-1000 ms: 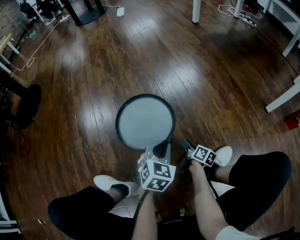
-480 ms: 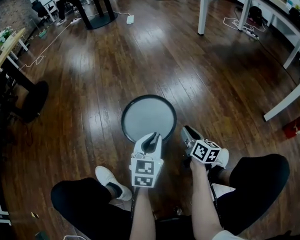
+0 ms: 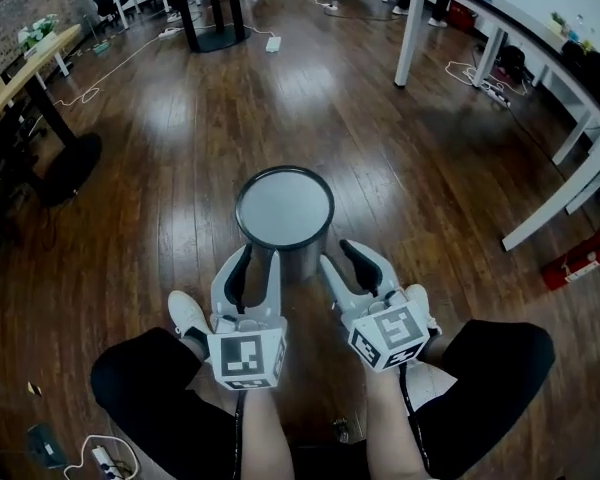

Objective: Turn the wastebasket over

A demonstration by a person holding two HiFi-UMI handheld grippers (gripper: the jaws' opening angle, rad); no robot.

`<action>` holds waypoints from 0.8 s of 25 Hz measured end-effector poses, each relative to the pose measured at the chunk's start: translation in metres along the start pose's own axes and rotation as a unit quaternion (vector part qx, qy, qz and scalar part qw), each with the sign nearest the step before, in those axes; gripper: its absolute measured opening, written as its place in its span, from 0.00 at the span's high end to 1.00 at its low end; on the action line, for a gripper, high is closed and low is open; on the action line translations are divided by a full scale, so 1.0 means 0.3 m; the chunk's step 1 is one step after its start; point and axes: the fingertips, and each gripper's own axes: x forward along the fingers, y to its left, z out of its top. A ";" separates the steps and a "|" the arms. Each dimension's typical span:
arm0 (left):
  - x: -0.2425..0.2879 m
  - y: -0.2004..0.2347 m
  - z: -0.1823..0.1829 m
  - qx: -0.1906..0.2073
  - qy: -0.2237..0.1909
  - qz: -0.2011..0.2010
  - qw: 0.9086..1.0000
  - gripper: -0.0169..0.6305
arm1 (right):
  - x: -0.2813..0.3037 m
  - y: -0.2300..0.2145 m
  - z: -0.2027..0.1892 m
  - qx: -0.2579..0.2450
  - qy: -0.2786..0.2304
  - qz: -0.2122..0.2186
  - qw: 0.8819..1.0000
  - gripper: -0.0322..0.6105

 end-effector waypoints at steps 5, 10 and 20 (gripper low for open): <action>-0.265 -0.104 0.054 -0.001 -0.002 -0.002 1.000 0.63 | -0.287 0.080 0.074 0.016 -0.034 -0.043 0.998 0.55; -0.606 -0.186 0.114 -0.015 -0.031 0.014 0.999 0.61 | -0.598 0.184 0.066 0.018 -0.034 -0.094 0.995 0.47; -1.171 -0.314 0.313 0.001 -0.064 0.047 0.997 0.35 | -0.991 0.577 0.281 -0.063 -0.047 -0.065 0.995 0.33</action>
